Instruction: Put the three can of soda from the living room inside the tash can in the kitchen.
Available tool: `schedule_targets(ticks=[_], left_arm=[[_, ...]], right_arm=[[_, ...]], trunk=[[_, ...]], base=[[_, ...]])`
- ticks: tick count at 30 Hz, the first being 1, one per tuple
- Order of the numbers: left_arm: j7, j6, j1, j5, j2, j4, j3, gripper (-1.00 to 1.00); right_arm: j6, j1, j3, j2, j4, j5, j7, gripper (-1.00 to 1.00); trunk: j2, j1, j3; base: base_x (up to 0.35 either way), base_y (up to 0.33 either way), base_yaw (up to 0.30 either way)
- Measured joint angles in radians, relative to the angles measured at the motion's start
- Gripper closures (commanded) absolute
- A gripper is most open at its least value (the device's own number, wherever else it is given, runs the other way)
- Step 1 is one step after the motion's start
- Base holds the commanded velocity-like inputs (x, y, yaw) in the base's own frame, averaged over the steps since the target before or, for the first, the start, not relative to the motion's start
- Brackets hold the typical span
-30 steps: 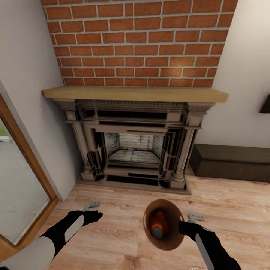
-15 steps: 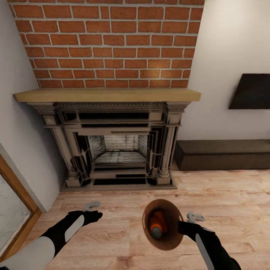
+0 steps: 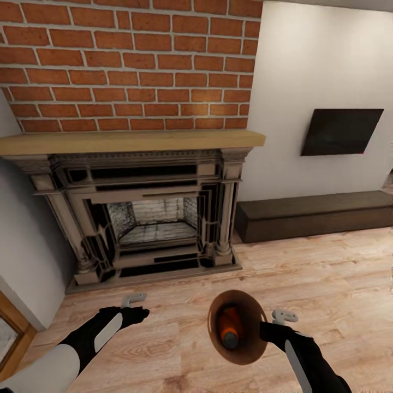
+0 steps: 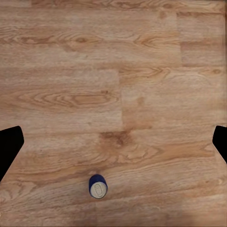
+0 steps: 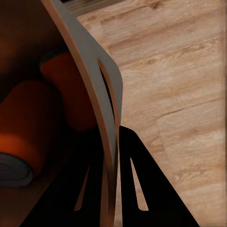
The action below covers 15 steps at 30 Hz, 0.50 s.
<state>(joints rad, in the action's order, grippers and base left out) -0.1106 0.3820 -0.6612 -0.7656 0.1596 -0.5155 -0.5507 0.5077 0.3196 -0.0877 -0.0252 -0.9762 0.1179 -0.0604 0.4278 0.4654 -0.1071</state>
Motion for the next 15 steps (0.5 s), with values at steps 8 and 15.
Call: schedule_targets(ticks=[8,15], left_arm=[[-0.001,0.0,0.0,0.0,0.0,0.0,0.0,-1.0],[-0.001,0.0,0.0,0.0,0.0,-0.001,0.0,-1.0]], right_arm=[[0.003,0.0,0.0,-0.001,0.0,0.0,-0.001,1.0],[0.004,0.0,0.001,-0.001,0.0,0.001,-0.001,1.0]], trunk=[[0.0,0.0,0.001],[0.0,0.0,0.001]], base=[[-0.024,0.05,-0.168],[-0.037,0.07,-0.287]])
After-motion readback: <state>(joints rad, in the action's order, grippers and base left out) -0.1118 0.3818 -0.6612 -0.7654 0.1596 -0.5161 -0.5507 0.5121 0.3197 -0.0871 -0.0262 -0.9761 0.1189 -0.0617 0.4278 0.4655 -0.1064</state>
